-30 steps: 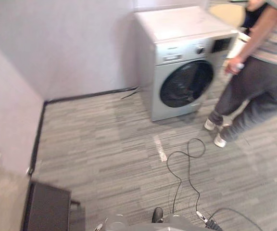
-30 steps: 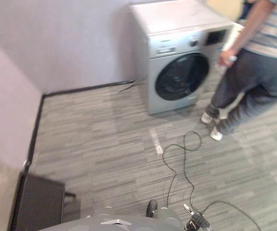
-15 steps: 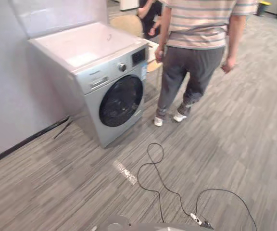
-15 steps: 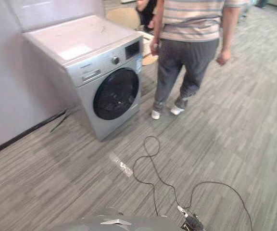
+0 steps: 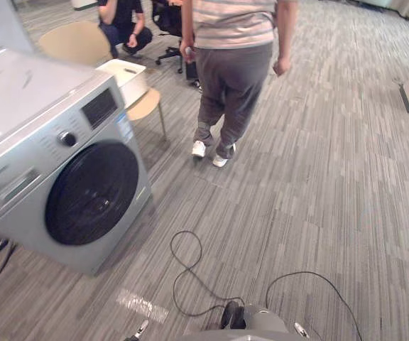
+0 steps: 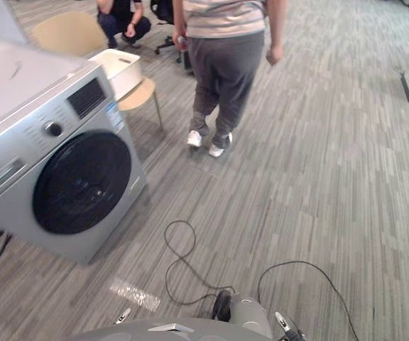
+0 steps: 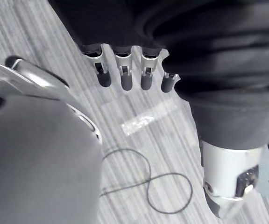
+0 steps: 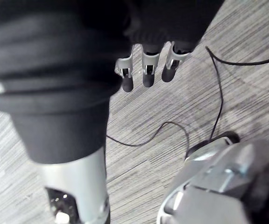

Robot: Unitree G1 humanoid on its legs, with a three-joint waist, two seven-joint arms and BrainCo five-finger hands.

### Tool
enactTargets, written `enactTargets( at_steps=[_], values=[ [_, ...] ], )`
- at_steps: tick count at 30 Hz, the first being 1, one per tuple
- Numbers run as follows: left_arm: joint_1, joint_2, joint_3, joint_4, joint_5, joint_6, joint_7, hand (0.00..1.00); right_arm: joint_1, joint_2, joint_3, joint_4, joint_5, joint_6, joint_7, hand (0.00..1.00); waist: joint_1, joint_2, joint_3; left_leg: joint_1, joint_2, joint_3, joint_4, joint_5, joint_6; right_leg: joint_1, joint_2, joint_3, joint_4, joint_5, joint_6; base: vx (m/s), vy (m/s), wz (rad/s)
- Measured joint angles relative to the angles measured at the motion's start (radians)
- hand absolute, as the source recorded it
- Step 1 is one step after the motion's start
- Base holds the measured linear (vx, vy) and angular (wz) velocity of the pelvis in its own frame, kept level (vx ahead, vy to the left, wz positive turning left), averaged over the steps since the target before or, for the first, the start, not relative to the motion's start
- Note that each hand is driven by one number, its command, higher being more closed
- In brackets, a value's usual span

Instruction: Organize washtable

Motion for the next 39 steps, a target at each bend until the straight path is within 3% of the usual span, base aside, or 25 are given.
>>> enactTargets(
  at_steps=[1, 3, 6, 9, 11, 12, 13, 15, 16, 17, 18, 20, 22, 24, 25, 27, 28, 30, 31, 33, 34, 35, 36, 38, 39],
  values=[
    [0.002, -0.004, 0.002, 0.0, -0.001, 0.0, -0.001, 0.0, -0.002, -0.005, 0.008, -0.006, 0.001, 0.0, 0.001, 0.0, 0.005, 0.004, 0.002, -0.05, 0.004, -0.032, 0.108, 0.075, -0.004, 0.03, 0.02, 0.028, -0.018, -0.009, -0.007, 0.12, -0.359, -1.08],
    [0.007, 0.0, -0.029, 0.001, -0.002, 0.0, -0.004, 0.0, -0.028, -0.023, 0.064, -0.005, 0.002, -0.005, 0.0, 0.0, 0.033, 0.005, 0.012, -0.198, -0.001, -0.082, 0.373, -0.009, -0.007, 0.143, 0.081, 0.123, -0.097, -0.023, -0.023, 0.1, -0.263, -1.29],
    [0.008, 0.032, -0.103, -0.01, -0.022, -0.014, 0.0, 0.0, -0.067, -0.025, 0.176, 0.012, 0.003, -0.011, 0.0, 0.0, 0.045, -0.033, 0.023, -0.366, -0.037, -0.076, 0.38, -0.12, -0.02, 0.314, 0.088, 0.216, -0.228, -0.019, -0.017, -0.06, -0.104, -0.96],
    [0.012, 0.031, -0.151, -0.036, -0.062, -0.03, 0.008, 0.0, -0.116, -0.02, 0.221, 0.015, 0.005, -0.022, 0.0, 0.0, 0.068, -0.041, 0.03, -0.508, -0.084, -0.004, 0.034, -0.172, 0.002, 0.474, 0.057, 0.267, -0.361, -0.041, 0.037, -0.2, 0.122, -0.61],
    [0.017, 0.032, -0.181, -0.037, -0.091, -0.045, 0.013, 0.0, -0.116, -0.024, 0.225, 0.021, 0.004, -0.027, 0.001, 0.0, 0.085, -0.036, 0.023, -0.516, -0.159, -0.035, -0.347, -0.082, -0.012, 0.536, 0.028, 0.28, -0.407, -0.076, 0.059, -0.09, 0.221, -0.23],
    [0.023, 0.033, -0.195, -0.036, -0.1, -0.049, 0.014, 0.0, -0.116, -0.029, 0.225, 0.042, 0.003, -0.026, 0.0, 0.0, 0.095, -0.038, 0.018, -0.545, -0.194, -0.057, -0.39, 0.02, -0.012, 0.566, 0.008, 0.288, -0.418, -0.107, 0.079, 0.21, 0.189, -0.2],
    [0.034, 0.04, -0.192, -0.036, -0.101, -0.049, 0.015, 0.0, -0.115, -0.024, 0.224, 0.062, 0.002, -0.025, 0.0, 0.0, 0.094, -0.054, 0.012, -0.548, -0.222, -0.059, -0.37, 0.051, 0.02, 0.57, -0.014, 0.293, -0.397, -0.126, 0.09, 0.54, 0.148, -0.06],
    [0.045, 0.048, -0.19, -0.026, -0.101, -0.048, 0.02, 0.0, -0.1, -0.017, 0.16, 0.068, -0.006, -0.015, 0.004, 0.0, 0.089, -0.07, 0.008, -0.506, -0.262, -0.044, -0.324, 0.032, 0.113, 0.462, -0.07, 0.31, -0.05, -0.12, 0.125, 0.61, 0.122, 0.06],
    [0.045, 0.056, -0.191, -0.019, -0.102, -0.048, 0.019, 0.0, -0.098, -0.014, 0.135, 0.068, -0.009, -0.015, 0.003, 0.0, 0.087, -0.071, 0.01, -0.471, -0.277, -0.042, -0.326, 0.007, 0.12, 0.409, -0.086, 0.314, 0.103, -0.081, 0.167, 0.49, 0.152, 0.2],
    [0.04, 0.075, -0.202, -0.008, -0.101, -0.047, 0.019, 0.0, -0.083, -0.008, 0.101, 0.064, -0.009, -0.015, 0.004, 0.0, 0.075, -0.093, 0.023, -0.4, -0.308, -0.047, -0.332, -0.032, 0.144, 0.314, -0.116, 0.329, 0.369, 0.087, 0.192, 0.57, 0.053, 0.42],
    [0.032, 0.095, -0.231, -0.01, -0.101, -0.045, 0.017, 0.0, -0.062, -0.007, 0.1, 0.066, -0.009, -0.014, 0.007, 0.0, 0.064, -0.103, 0.036, -0.323, -0.331, -0.066, -0.337, -0.073, 0.151, 0.234, -0.137, 0.333, 0.568, 0.164, 0.21, 0.62, 0.017, 0.51],
    [0.024, 0.092, -0.234, -0.01, -0.098, -0.041, 0.014, 0.0, -0.029, -0.008, 0.087, 0.049, -0.01, -0.016, 0.009, 0.0, 0.048, -0.09, 0.032, -0.2, -0.329, -0.1, -0.373, -0.124, 0.165, 0.123, -0.141, 0.303, 0.684, 0.099, 0.167, 0.43, -0.017, 0.35],
    [-0.006, 0.082, -0.24, -0.02, -0.097, -0.037, 0.012, 0.0, -0.009, -0.007, 0.07, 0.043, -0.012, -0.017, 0.012, 0.0, 0.035, -0.07, 0.027, -0.086, -0.302, -0.137, -0.443, -0.165, 0.171, 0.011, -0.125, 0.249, 0.623, 0.017, 0.131, 0.14, -0.005, 0.4],
    [-0.046, 0.068, -0.267, -0.028, -0.098, -0.04, 0.008, 0.0, 0.016, 0.0, 0.06, 0.032, -0.011, -0.016, 0.012, 0.0, 0.017, -0.056, 0.028, 0.001, -0.267, -0.187, -0.477, -0.221, 0.173, -0.076, -0.105, 0.176, 0.408, -0.011, 0.129, 0.47, -0.124, 0.55],
    [-0.066, 0.056, -0.281, -0.029, -0.097, -0.046, 0.006, 0.0, 0.034, 0.006, 0.057, 0.025, -0.01, -0.015, 0.009, 0.0, 0.011, -0.057, 0.027, 0.058, -0.253, -0.202, -0.508, -0.252, 0.169, -0.088, -0.108, 0.108, 0.144, 0.02, 0.159, 0.6, -0.208, 0.42],
    [-0.079, 0.025, -0.275, -0.045, -0.092, -0.05, 0.002, 0.0, 0.058, 0.009, 0.045, 0.022, -0.007, -0.006, 0.005, 0.0, -0.004, -0.053, 0.02, 0.149, -0.241, -0.224, -0.556, -0.306, 0.146, -0.124, -0.1, 0.066, -0.168, 0.084, 0.15, 0.84, -0.401, 0.52],
    [-0.047, 0.004, -0.274, -0.027, -0.092, -0.05, 0.002, 0.0, 0.086, -0.012, 0.049, 0.02, -0.009, 0.005, 0.0, 0.0, -0.042, -0.006, -0.02, 0.189, -0.2, -0.261, -0.524, -0.346, 0.129, -0.147, -0.061, 0.077, -0.162, 0.109, 0.12, 0.86, -0.497, 0.73],
    [-0.053, -0.004, -0.251, -0.018, -0.142, -0.048, -0.01, 0.0, 0.092, -0.007, 0.037, 0.03, -0.002, 0.009, 0.0, 0.0, -0.058, -0.003, -0.032, 0.144, -0.193, -0.29, -0.339, -0.353, 0.109, -0.123, -0.047, 0.093, -0.129, 0.252, 0.069, 0.59, -0.372, 0.57],
    [-0.055, -0.018, -0.212, -0.019, -0.199, -0.043, -0.013, 0.0, 0.101, -0.022, 0.017, 0.022, 0.005, 0.006, -0.001, 0.0, -0.054, 0.037, -0.042, 0.085, -0.169, -0.296, -0.168, -0.304, 0.055, -0.104, -0.023, 0.078, -0.092, 0.207, 0.046, 0.54, -0.359, 0.05],
    [-0.037, -0.034, -0.142, -0.021, -0.258, -0.04, -0.014, 0.0, 0.066, -0.042, 0.03, 0.003, 0.003, 0.004, 0.004, 0.0, -0.022, 0.055, -0.029, -0.098, -0.153, -0.268, 0.259, 0.107, -0.064, 0.022, 0.04, 0.113, -0.108, 0.09, 0.023, 0.48, -0.354, -0.42],
    [-0.031, -0.032, -0.143, -0.024, -0.254, -0.04, -0.015, 0.0, 0.056, -0.043, 0.03, 0.003, 0.003, 0.003, 0.005, 0.0, -0.012, 0.059, -0.024, -0.135, -0.134, -0.237, 0.34, 0.094, -0.047, 0.072, 0.06, 0.127, -0.129, 0.073, 0.015, 0.28, -0.231, -0.61],
    [-0.012, -0.023, -0.156, -0.03, -0.244, -0.04, -0.018, 0.0, 0.03, -0.047, 0.041, 0.009, -0.001, 0.004, 0.004, 0.0, 0.008, 0.051, -0.008, -0.209, -0.11, -0.186, 0.454, 0.026, 0.007, 0.182, 0.088, 0.159, -0.184, 0.046, 0.006, 0.14, -0.149, -0.65],
    [0.009, -0.014, -0.164, -0.047, -0.248, -0.045, -0.029, 0.0, -0.005, -0.044, 0.078, 0.016, -0.003, 0.006, 0.005, 0.0, 0.026, 0.026, -0.004, -0.303, -0.115, -0.149, 0.471, -0.046, 0.032, 0.275, 0.092, 0.2, -0.24, 0.027, -0.001, 0.05, -0.118, -0.71],
    [0.015, 0.027, -0.212, -0.046, -0.231, -0.053, -0.035, 0.0, -0.074, -0.039, 0.138, 0.019, -0.003, 0.005, 0.005, 0.0, 0.062, 0.001, -0.002, -0.445, -0.122, -0.092, 0.348, -0.131, 0.038, 0.374, 0.086, 0.265, -0.313, 0.006, 0.003, -0.18, -0.038, -0.93],
    [0.022, 0.043, -0.232, -0.034, -0.215, -0.052, -0.037, 0.0, -0.131, -0.044, 0.162, 0.022, -0.002, 0.003, 0.005, 0.0, 0.067, -0.009, 0.006, -0.505, -0.146, -0.087, 0.14, -0.147, 0.033, 0.432, 0.071, 0.299, -0.345, -0.023, 0.022, -0.31, 0.028, -0.93]
  ],
)
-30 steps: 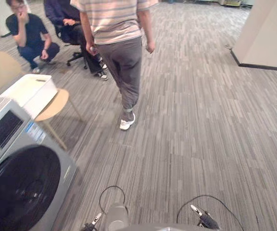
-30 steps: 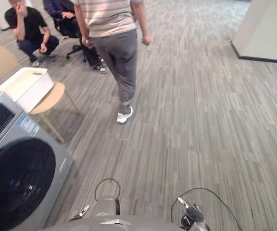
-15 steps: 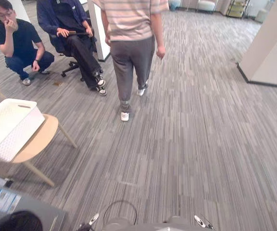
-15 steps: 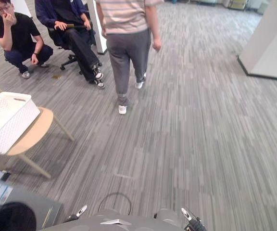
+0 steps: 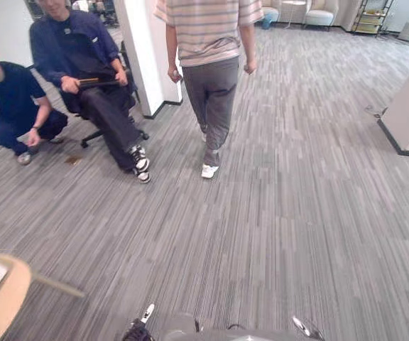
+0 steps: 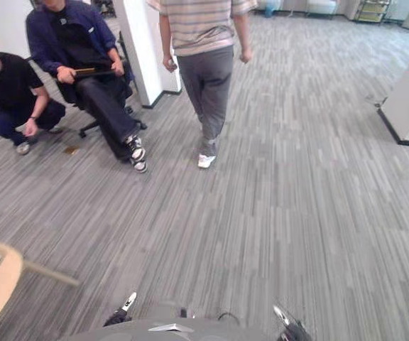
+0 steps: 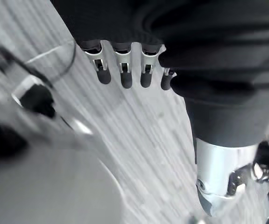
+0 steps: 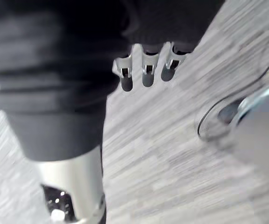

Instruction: Organize washtable

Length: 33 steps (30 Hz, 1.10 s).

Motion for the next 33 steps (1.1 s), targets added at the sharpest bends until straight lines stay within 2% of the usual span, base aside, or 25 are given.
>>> enactTargets(
  at_steps=[1, 2, 3, 4, 7, 8, 9, 11, 12, 13, 14, 15, 18, 19, 20, 21, 22, 23, 24, 26, 28, 30, 31, 32, 33],
  values=[
    [0.01, -0.006, -0.003, 0.006, 0.002, 0.004, 0.001, 0.0, -0.017, 0.005, -0.006, 0.005, 0.001, -0.001, 0.001, 0.0, 0.003, -0.005, 0.003, 0.0, -0.022, -0.006, -0.168, 0.014, -0.017, 0.029, -0.013, 0.015, -0.011, -0.015, 0.011, -0.32, 0.096, -0.84],
    [0.038, -0.007, -0.012, 0.008, 0.013, 0.003, 0.003, 0.0, -0.039, 0.015, -0.005, 0.002, 0.001, -0.014, 0.001, 0.0, 0.018, 0.001, 0.003, 0.013, -0.043, -0.011, -0.474, 0.118, -0.013, 0.09, -0.029, 0.049, -0.036, -0.045, 0.025, 0.0, 0.115, -0.89],
    [0.053, -0.002, -0.024, 0.029, 0.016, 0.006, 0.004, 0.0, -0.046, 0.014, 0.002, 0.011, 0.001, -0.022, 0.0, 0.0, 0.039, -0.008, 0.002, 0.046, -0.071, -0.009, -0.504, 0.244, 0.014, 0.149, -0.058, 0.083, -0.045, -0.059, 0.033, 0.23, 0.083, -0.66],
    [0.065, 0.014, -0.021, 0.039, 0.017, 0.006, 0.007, 0.0, -0.041, 0.024, 0.015, 0.018, 0.001, -0.022, 0.0, 0.0, 0.036, -0.035, -0.009, 0.054, -0.101, 0.0, -0.503, 0.232, 0.034, 0.153, -0.082, 0.081, -0.027, -0.059, 0.036, 0.65, 0.107, -0.08],
    [0.056, 0.023, -0.021, 0.066, 0.017, 0.001, 0.018, 0.0, -0.025, 0.03, -0.001, 0.049, 0.0, -0.021, 0.002, 0.0, 0.025, -0.047, -0.033, 0.089, -0.134, 0.022, -0.432, 0.124, 0.086, -0.009, -0.116, 0.12, 0.373, 0.014, 0.125, 0.58, 0.123, 0.24],
    [0.056, 0.031, -0.021, 0.066, 0.016, 0.005, 0.023, 0.0, -0.007, 0.038, -0.038, 0.052, 0.0, -0.02, 0.002, 0.0, 0.009, -0.051, -0.024, 0.179, -0.152, 0.01, -0.476, 0.053, 0.093, -0.097, -0.115, 0.117, 0.627, 0.149, 0.166, 0.23, 0.036, 0.2],
    [0.05, 0.046, -0.03, 0.065, 0.015, 0.005, 0.024, 0.0, 0.004, 0.045, -0.052, 0.048, 0.002, -0.019, 0.003, 0.0, 0.0, -0.067, -0.009, 0.229, -0.173, 0.003, -0.493, 0.038, 0.103, -0.134, -0.129, 0.119, 0.753, 0.232, 0.195, 0.23, 0.026, 0.53],
    [0.028, 0.068, -0.077, 0.064, 0.017, 0.012, 0.025, 0.0, 0.053, 0.025, -0.053, 0.039, -0.002, -0.02, 0.003, 0.0, -0.033, -0.069, 0.016, 0.37, -0.197, -0.057, -0.522, -0.019, 0.117, -0.256, -0.167, 0.053, 1.016, 0.184, 0.143, 0.05, 0.043, 0.7],
    [-0.001, 0.057, -0.079, 0.055, 0.017, 0.014, 0.024, 0.0, 0.086, 0.026, -0.078, 0.022, 0.004, -0.02, 0.005, 0.0, -0.036, -0.045, 0.018, 0.472, -0.172, -0.085, -0.581, -0.04, 0.124, -0.36, -0.169, 0.014, 1.029, 0.087, 0.105, -0.1, 0.056, 0.42],
    [-0.015, 0.053, -0.084, 0.051, 0.017, 0.014, 0.025, 0.0, 0.093, 0.026, -0.085, 0.01, 0.001, -0.021, 0.007, 0.0, -0.038, -0.036, 0.019, 0.511, -0.155, -0.095, -0.614, -0.047, 0.12, -0.404, -0.165, -0.002, 1.004, 0.052, 0.099, -0.25, 0.068, 0.3],
    [-0.049, 0.039, -0.093, 0.042, 0.017, 0.015, 0.024, 0.0, 0.102, 0.029, -0.1, -0.008, 0.0, -0.021, 0.013, 0.0, -0.047, -0.018, 0.019, 0.571, -0.118, -0.111, -0.655, -0.073, 0.113, -0.484, -0.161, -0.052, 0.888, 0.008, 0.096, -0.37, 0.074, 0.31],
    [-0.079, 0.031, -0.117, 0.039, 0.017, 0.014, 0.024, 0.0, 0.103, 0.028, -0.114, -0.008, -0.001, -0.02, 0.015, 0.0, -0.055, -0.009, 0.025, 0.599, -0.088, -0.13, -0.667, -0.113, 0.11, -0.516, -0.166, -0.108, 0.73, 0.012, 0.11, -0.42, 0.095, 0.4],
    [-0.123, -0.004, -0.132, 0.014, 0.019, 0.011, 0.021, 0.0, 0.133, 0.033, -0.113, -0.005, -0.007, -0.001, 0.009, 0.0, -0.071, -0.027, 0.016, 0.731, -0.046, -0.145, -0.7, -0.218, 0.097, -0.557, -0.186, -0.205, 0.184, 0.13, 0.164, -0.05, -0.074, 0.31],
    [-0.109, -0.017, -0.127, 0.014, 0.02, 0.011, 0.021, 0.0, 0.143, 0.03, -0.106, -0.005, -0.004, 0.005, 0.008, 0.0, -0.08, -0.021, 0.007, 0.76, -0.044, -0.157, -0.696, -0.228, 0.101, -0.574, -0.184, -0.193, 0.195, 0.133, 0.154, 0.58, -0.355, 0.47],
    [-0.102, -0.026, -0.123, 0.013, 0.03, 0.0, 0.018, 0.0, 0.149, 0.025, -0.1, 0.006, -0.009, 0.013, 0.002, 0.0, -0.098, -0.011, 0.004, 0.745, -0.036, -0.182, -0.568, -0.24, 0.124, -0.579, -0.179, -0.178, 0.272, 0.228, 0.104, 0.62, -0.323, 0.56],
    [-0.113, -0.048, -0.108, 0.018, 0.059, 0.003, 0.02, 0.0, 0.155, 0.002, -0.108, 0.003, -0.009, 0.02, 0.003, 0.0, -0.096, 0.031, -0.016, 0.672, -0.005, -0.198, -0.368, -0.204, 0.092, -0.563, -0.162, -0.203, 0.312, 0.25, 0.058, 0.63, -0.343, 0.41],
    [-0.102, -0.06, -0.1, 0.017, 0.059, 0.004, 0.02, 0.0, 0.157, -0.015, -0.105, 0.003, -0.012, 0.022, 0.0, 0.0, -0.094, 0.058, -0.026, 0.628, 0.008, -0.204, -0.259, -0.144, 0.06, -0.547, -0.143, -0.215, 0.316, 0.223, 0.052, 0.64, -0.317, 0.07],
    [-0.096, -0.066, -0.078, 0.024, 0.059, 0.008, 0.017, 0.0, 0.14, -0.033, -0.091, -0.002, -0.025, 0.023, 0.001, 0.0, -0.09, 0.085, -0.024, 0.536, 0.011, -0.216, -0.058, 0.072, -0.017, -0.493, -0.111, -0.214, 0.295, 0.187, 0.039, 0.52, -0.26, -0.15],
    [-0.089, -0.066, -0.052, 0.031, 0.056, 0.013, 0.021, 0.0, 0.119, -0.043, -0.077, -0.003, -0.039, 0.02, -0.001, 0.0, -0.082, 0.087, -0.012, 0.448, 0.031, -0.204, 0.115, 0.138, -0.059, -0.41, -0.083, -0.208, 0.241, 0.164, 0.025, 0.44, -0.216, -0.14],
    [-0.069, -0.054, -0.042, 0.03, 0.043, 0.012, 0.021, 0.0, 0.119, -0.051, -0.048, 0.013, -0.038, 0.021, -0.011, 0.0, -0.051, 0.07, 0.006, 0.374, 0.049, -0.133, 0.233, 0.101, -0.021, -0.259, -0.058, -0.171, 0.155, 0.158, 0.021, 0.29, -0.102, -0.34],
    [-0.056, -0.024, -0.067, 0.013, 0.035, 0.001, 0.021, 0.0, 0.076, -0.048, -0.015, 0.03, -0.035, 0.013, -0.016, 0.0, -0.038, 0.041, 0.017, 0.285, 0.049, -0.068, 0.208, 0.019, -0.015, -0.146, -0.064, -0.138, 0.082, 0.159, 0.021, 0.1, -0.014, -0.46],
    [-0.056, -0.008, -0.082, 0.001, 0.035, -0.009, 0.022, 0.0, 0.013, -0.031, -0.003, 0.042, -0.035, -0.002, -0.016, 0.0, -0.035, 0.024, 0.031, 0.235, 0.03, -0.012, -0.161, -0.059, -0.023, -0.045, -0.087, -0.109, 0.037, 0.152, 0.032, 0.12, -0.007, -0.4],
    [-0.054, -0.007, -0.089, 0.0, 0.036, -0.009, 0.024, 0.0, 0.008, -0.025, -0.003, 0.039, -0.034, -0.008, -0.015, 0.0, -0.035, 0.026, 0.03, 0.243, 0.024, -0.007, -0.316, -0.043, -0.037, -0.029, -0.09, -0.103, 0.035, 0.143, 0.046, 0.12, 0.022, -0.31],
    [-0.049, -0.01, -0.107, 0.002, 0.036, -0.009, 0.027, 0.0, 0.008, -0.029, 0.01, 0.032, -0.032, -0.024, -0.013, 0.0, -0.037, 0.051, 0.028, 0.254, 0.021, -0.027, -0.568, 0.141, -0.023, 0.004, -0.071, -0.094, 0.038, 0.106, 0.09, 0.03, 0.084, -0.26],
    [-0.047, -0.014, -0.104, 0.001, 0.028, -0.01, 0.027, 0.0, 0.01, -0.029, 0.012, 0.034, -0.032, -0.028, -0.014, 0.0, -0.026, 0.042, 0.026, 0.253, 0.01, -0.039, -0.548, 0.176, -0.009, 0.014, -0.074, -0.08, 0.047, 0.074, 0.1, 0.27, 0.073, -0.15]
  ],
)
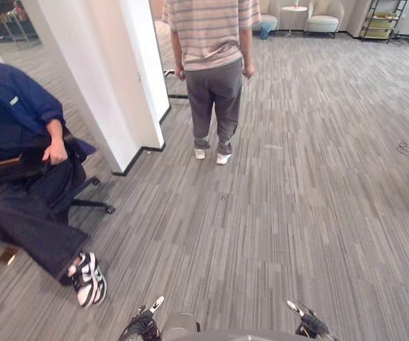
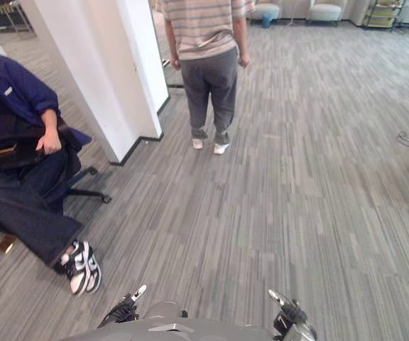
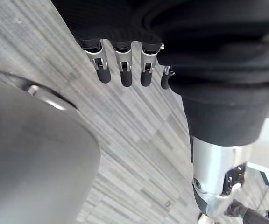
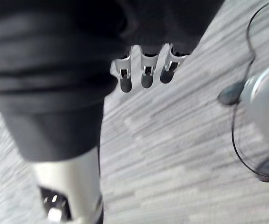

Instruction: Organize washtable

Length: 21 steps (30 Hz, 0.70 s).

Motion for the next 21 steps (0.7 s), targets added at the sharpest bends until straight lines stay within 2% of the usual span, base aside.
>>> enactTargets(
  at_steps=[1, 2, 10, 14, 16, 17, 18, 19, 20, 21],
  values=[
    [-0.004, 0.026, -0.002, 0.014, 0.0, -0.002, 0.004, 0.0, 0.006, 0.015, 0.006, 0.004, 0.001, 0.006, -0.003, 0.0, -0.004, -0.024, -0.014, 0.009, -0.032, 0.012, 0.011, -0.025, 0.009, 0.01, -0.037, 0.009, 0.01, -0.034, 0.018, 0.26, 0.033, -0.09],
    [0.077, 0.123, -0.098, 0.114, 0.02, 0.004, 0.015, 0.0, 0.033, 0.034, 0.048, 0.05, 0.006, 0.008, 0.001, 0.0, -0.014, -0.118, 0.023, 0.203, -0.157, -0.029, -0.445, 0.182, 0.025, 0.019, -0.124, 0.063, -0.035, -0.092, 0.085, 0.19, 0.002, 0.05],
    [0.075, 0.124, -0.098, 0.114, 0.03, 0.004, 0.015, 0.0, 0.034, 0.032, 0.037, 0.051, 0.006, 0.009, 0.002, 0.0, -0.014, -0.118, 0.023, 0.201, -0.157, -0.029, -0.445, 0.182, 0.025, 0.017, -0.124, 0.064, -0.038, -0.093, 0.086, 0.0, 0.0, 0.0],
    [0.07, 0.124, -0.097, 0.114, 0.06, 0.006, 0.018, 0.0, 0.028, 0.03, -0.024, 0.078, 0.005, 0.015, 0.015, 0.0, -0.013, -0.117, 0.022, 0.176, -0.158, -0.029, -0.445, 0.179, 0.028, 0.0, -0.125, 0.066, -0.053, -0.095, 0.087, 0.0, 0.0, 0.0],
    [0.067, 0.123, -0.089, 0.114, 0.071, 0.008, 0.02, 0.0, 0.013, 0.03, -0.065, 0.088, 0.002, 0.032, 0.016, 0.0, -0.013, -0.117, 0.02, 0.151, -0.162, -0.027, -0.444, 0.176, 0.032, -0.026, -0.128, 0.078, -0.057, -0.106, 0.089, 0.03, 0.039, -0.04],
    [0.058, 0.123, -0.087, 0.113, 0.071, 0.009, 0.02, 0.0, 0.006, 0.031, -0.097, 0.094, -0.005, 0.04, 0.016, 0.0, -0.012, -0.118, 0.017, 0.117, -0.173, -0.023, -0.413, 0.166, 0.043, -0.052, -0.135, 0.085, -0.054, -0.115, 0.102, 0.06, 0.059, 0.0],
    [0.054, 0.124, -0.086, 0.112, 0.072, 0.011, 0.02, 0.0, 0.003, 0.036, -0.113, 0.095, -0.005, 0.047, 0.016, 0.0, -0.012, -0.12, 0.017, 0.081, -0.181, -0.023, -0.37, 0.144, 0.046, -0.068, -0.145, 0.084, -0.046, -0.119, 0.11, 0.11, 0.088, 0.09],
    [0.047, 0.123, -0.083, 0.105, 0.08, 0.018, 0.024, 0.0, 0.003, 0.034, -0.132, 0.094, -0.004, 0.053, 0.015, 0.0, -0.009, -0.123, 0.019, -0.004, -0.203, -0.016, -0.221, 0.069, 0.069, -0.096, -0.171, 0.071, -0.017, -0.135, 0.148, 0.21, 0.124, 0.2],
    [0.05, 0.12, -0.074, 0.081, 0.095, 0.027, 0.028, 0.0, 0.016, 0.032, -0.123, 0.09, -0.004, 0.055, 0.015, 0.0, -0.006, -0.123, 0.018, -0.07, -0.213, 0.011, -0.044, -0.024, 0.076, -0.099, -0.197, 0.029, 0.029, -0.138, 0.184, 0.29, 0.116, 0.2],
    [0.051, 0.101, -0.065, 0.072, 0.1, 0.026, 0.032, 0.0, 0.032, 0.027, -0.101, 0.067, 0.009, 0.053, 0.017, 0.0, -0.01, -0.103, 0.02, -0.09, -0.196, 0.022, 0.035, -0.102, 0.094, -0.144, -0.184, 0.037, 0.168, -0.141, 0.186, 0.23, 0.147, 0.13]
  ],
)
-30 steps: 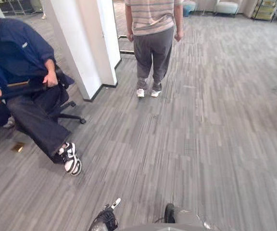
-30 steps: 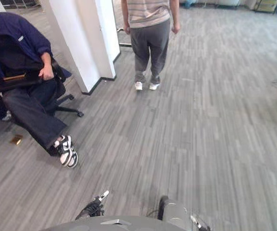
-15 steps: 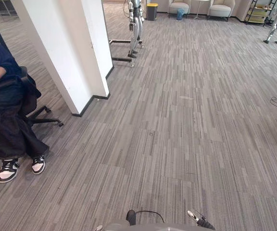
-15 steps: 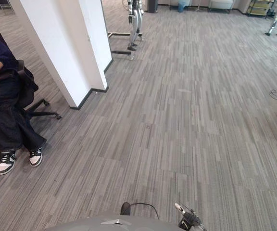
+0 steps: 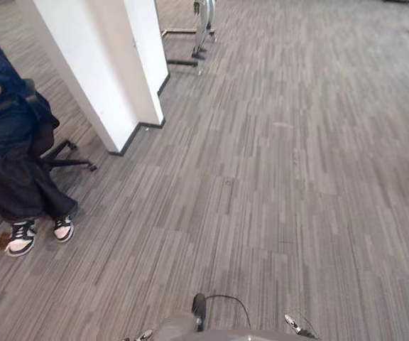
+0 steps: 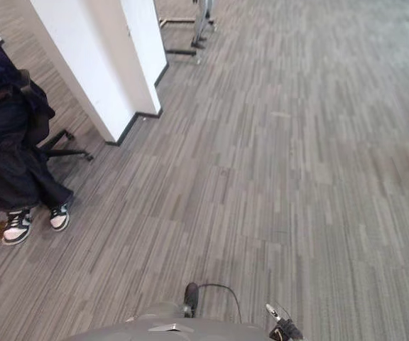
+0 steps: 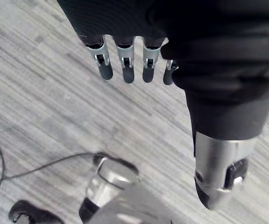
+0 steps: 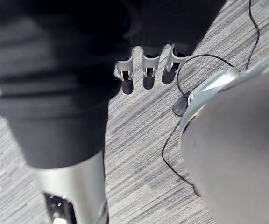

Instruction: Organize washtable

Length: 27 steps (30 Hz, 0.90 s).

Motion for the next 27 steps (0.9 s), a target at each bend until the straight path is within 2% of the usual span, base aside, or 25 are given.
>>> enactTargets(
  at_steps=[1, 2, 3, 4, 5, 6, 8, 9, 10, 11, 12, 13, 14, 15, 16, 17, 18, 19, 20, 21, 22, 23, 24, 26, 27],
  values=[
    [-0.008, -0.005, 0.007, 0.004, 0.004, 0.003, 0.001, 0.0, 0.001, -0.003, 0.017, -0.02, 0.009, -0.003, 0.001, 0.0, 0.0, 0.012, 0.006, -0.008, 0.013, -0.002, 0.047, -0.043, 0.008, -0.061, 0.001, 0.006, 0.156, -0.001, 0.001, 0.12, 0.169, -0.09],
    [-0.014, -0.003, 0.009, 0.003, 0.012, 0.005, 0.001, 0.0, 0.003, -0.002, 0.041, -0.038, 0.025, -0.008, 0.002, 0.0, 0.004, 0.011, 0.009, 0.0, 0.022, -0.002, 0.075, -0.083, 0.007, -0.166, -0.004, 0.026, 0.374, 0.05, -0.024, 0.14, 0.215, -0.16],
    [-0.019, 0.015, 0.014, 0.0, 0.04, 0.01, -0.001, 0.0, 0.003, 0.008, 0.053, -0.06, 0.028, -0.012, 0.015, 0.0, 0.003, -0.004, 0.017, 0.05, 0.028, 0.002, 0.061, -0.116, 0.018, -0.296, -0.01, 0.048, 0.635, 0.075, -0.048, 0.23, 0.154, -0.18],
    [-0.025, 0.021, 0.016, -0.004, 0.051, 0.011, -0.002, 0.0, 0.004, 0.018, 0.056, -0.06, 0.029, -0.015, 0.019, 0.0, 0.003, -0.018, 0.021, 0.087, 0.028, 0.004, 0.044, -0.121, 0.018, -0.33, -0.008, 0.044, 0.685, 0.074, -0.049, 0.34, 0.109, -0.18],
    [-0.029, 0.027, 0.025, -0.012, 0.079, 0.014, -0.009, 0.0, 0.005, 0.024, 0.055, -0.059, 0.028, -0.017, 0.02, 0.0, 0.003, -0.032, 0.025, 0.149, 0.032, 0.012, -0.009, -0.124, 0.017, -0.378, -0.009, 0.009, 0.699, 0.066, -0.066, 0.38, 0.105, -0.35],
    [-0.031, 0.021, 0.044, -0.013, 0.106, 0.022, -0.013, 0.0, 0.01, 0.026, 0.03, -0.059, 0.026, -0.022, 0.021, 0.0, -0.003, -0.027, 0.023, 0.216, 0.05, 0.041, -0.097, -0.13, 0.005, -0.425, -0.002, -0.076, 0.591, 0.058, -0.085, 0.39, 0.09, -0.44],
    [-0.041, 0.015, 0.064, -0.014, 0.117, 0.023, -0.015, 0.0, 0.022, 0.037, -0.011, -0.06, 0.026, -0.024, 0.022, 0.0, -0.01, -0.027, 0.015, 0.24, 0.088, 0.104, -0.094, -0.171, -0.051, -0.449, 0.002, -0.161, 0.398, 0.069, -0.098, 0.21, 0.038, -0.12],
    [-0.07, 0.006, 0.069, -0.013, 0.117, 0.022, -0.014, 0.0, 0.033, 0.035, -0.064, -0.056, 0.024, -0.022, 0.023, 0.0, -0.027, -0.007, 0.031, 0.232, 0.11, 0.113, -0.071, -0.174, -0.019, -0.447, 0.013, -0.219, 0.254, 0.094, -0.098, 0.1, 0.062, 0.19],
    [-0.073, 0.008, 0.078, -0.014, 0.125, 0.021, -0.016, 0.0, 0.051, 0.049, -0.112, -0.024, 0.023, -0.006, 0.018, 0.0, -0.018, -0.012, 0.027, 0.261, 0.091, 0.112, -0.091, -0.181, -0.025, -0.441, 0.028, -0.221, 0.065, 0.154, -0.096, 0.23, 0.052, 0.33],
    [-0.068, -0.003, 0.096, -0.017, 0.124, 0.02, -0.018, 0.0, 0.089, 0.061, -0.14, -0.015, 0.025, 0.005, 0.018, 0.0, -0.023, -0.005, 0.022, 0.318, 0.074, 0.103, -0.143, -0.195, -0.03, -0.437, 0.037, -0.218, -0.02, 0.198, -0.105, 0.33, -0.016, 0.26],
    [-0.065, -0.01, 0.103, -0.018, 0.125, 0.019, -0.018, 0.0, 0.106, 0.062, -0.147, -0.015, 0.026, 0.01, 0.017, 0.0, -0.032, 0.001, 0.017, 0.344, 0.07, 0.092, -0.166, -0.202, -0.029, -0.444, 0.04, -0.219, -0.016, 0.204, -0.115, 0.51, -0.189, 0.66],
    [-0.063, -0.033, 0.118, -0.018, 0.125, 0.02, -0.018, 0.0, 0.138, 0.056, -0.145, -0.019, 0.026, 0.022, 0.017, 0.0, -0.055, 0.034, -0.008, 0.393, 0.085, 0.053, -0.194, -0.231, -0.049, -0.463, 0.071, -0.232, 0.052, 0.214, -0.145, 0.47, -0.242, 0.67],
    [-0.056, -0.046, 0.128, -0.017, 0.125, 0.02, -0.018, 0.0, 0.147, 0.05, -0.151, -0.02, 0.029, 0.022, 0.017, 0.0, -0.06, 0.052, -0.029, 0.411, 0.101, 0.043, -0.187, -0.245, -0.069, -0.463, 0.097, -0.242, 0.07, 0.217, -0.168, 0.66, -0.368, 0.74],
    [-0.054, -0.057, 0.156, -0.024, 0.124, 0.018, -0.02, 0.0, 0.151, 0.049, -0.156, -0.022, 0.027, 0.022, 0.017, 0.0, -0.062, 0.053, -0.054, 0.396, 0.114, 0.02, -0.058, -0.257, -0.088, -0.441, 0.142, -0.264, 0.073, 0.231, -0.216, 0.52, -0.303, 0.34],
    [-0.052, -0.059, 0.174, -0.035, 0.124, 0.018, -0.02, 0.0, 0.149, 0.053, -0.155, -0.023, 0.027, 0.022, 0.018, 0.0, -0.055, 0.042, -0.06, 0.37, 0.113, 0.017, 0.059, -0.259, -0.091, -0.42, 0.164, -0.266, 0.057, 0.245, -0.242, 0.58, -0.329, 0.02],
    [-0.048, -0.08, 0.191, -0.041, 0.12, 0.02, -0.019, 0.0, 0.137, 0.025, -0.155, -0.035, 0.034, 0.017, 0.018, 0.0, -0.043, 0.089, -0.073, 0.289, 0.16, -0.001, 0.338, -0.225, -0.103, -0.348, 0.211, -0.272, 0.041, 0.199, -0.319, 0.37, -0.239, -0.4],
    [-0.049, -0.091, 0.194, -0.043, 0.112, 0.02, -0.021, 0.0, 0.117, 0.008, -0.109, -0.056, 0.039, 0.011, 0.017, 0.0, -0.032, 0.103, -0.077, 0.205, 0.173, -0.007, 0.524, -0.078, -0.119, -0.318, 0.231, -0.248, 0.046, 0.15, -0.329, 0.53, -0.234, -0.75],
    [-0.044, -0.085, 0.169, -0.054, 0.106, 0.018, -0.025, 0.0, 0.066, -0.004, -0.04, -0.076, 0.058, 0.001, 0.019, 0.0, -0.005, 0.098, -0.065, 0.115, 0.185, -0.006, 0.721, -0.004, -0.104, -0.256, 0.246, -0.205, 0.036, 0.109, -0.331, 0.47, -0.207, -0.73],
    [-0.056, -0.081, 0.159, -0.064, 0.106, 0.016, -0.027, 0.0, 0.011, -0.007, 0.005, -0.076, 0.064, -0.007, 0.017, 0.0, 0.002, 0.096, -0.045, 0.042, 0.188, -0.016, 0.829, -0.038, -0.085, -0.171, 0.249, -0.172, 0.012, 0.078, -0.328, 0.42, -0.178, -0.56],
    [-0.058, -0.072, 0.151, -0.073, 0.106, 0.015, -0.028, 0.0, -0.014, -0.007, 0.038, -0.076, 0.065, -0.008, 0.018, 0.0, 0.007, 0.08, -0.032, 0.004, 0.184, -0.025, 0.844, -0.063, -0.079, -0.126, 0.246, -0.16, -0.011, 0.066, -0.32, 0.12, -0.12, -0.37],
    [-0.057, -0.056, 0.124, -0.079, 0.104, 0.013, -0.027, 0.0, -0.052, -0.012, 0.093, -0.076, 0.066, -0.01, 0.017, 0.0, 0.027, 0.059, -0.026, -0.08, 0.177, -0.026, 0.795, -0.106, -0.08, -0.046, 0.231, -0.135, -0.065, 0.051, -0.302, -0.04, -0.041, -0.3],
    [-0.056, -0.05, 0.119, -0.079, 0.102, 0.01, -0.029, 0.0, -0.073, -0.011, 0.114, -0.075, 0.067, -0.013, 0.017, 0.0, 0.039, 0.052, -0.025, -0.12, 0.167, -0.023, 0.737, -0.121, -0.083, -0.015, 0.219, -0.121, -0.087, 0.044, -0.288, -0.15, 0.026, -0.58],
    [-0.049, -0.052, 0.101, -0.079, 0.084, 0.008, -0.027, 0.0, -0.13, -0.007, 0.146, -0.073, 0.073, -0.021, 0.017, 0.0, 0.064, 0.025, -0.026, -0.188, 0.127, -0.033, 0.484, -0.125, -0.085, 0.041, 0.182, -0.082, -0.112, 0.02, -0.273, -0.17, 0.064, -0.59],
    [-0.034, -0.052, 0.103, -0.08, 0.073, 0.006, -0.024, 0.0, -0.161, -0.001, 0.157, -0.079, 0.099, -0.034, 0.017, 0.0, 0.08, 0.022, -0.027, -0.199, 0.106, -0.056, 0.243, -0.083, -0.103, 0.077, 0.156, -0.051, -0.129, -0.004, -0.242, -0.07, 0.128, -0.76],
    [-0.006, -0.053, 0.098, -0.065, 0.073, 0.01, -0.014, 0.0, -0.187, 0.015, 0.183, -0.096, 0.106, -0.049, 0.018, 0.0, 0.1, 0.032, -0.039, -0.195, 0.096, -0.085, 0.044, 0.123, -0.129, 0.146, 0.131, 0.008, -0.158, -0.039, -0.218, 0.26, 0.165, -0.81]
  ],
)
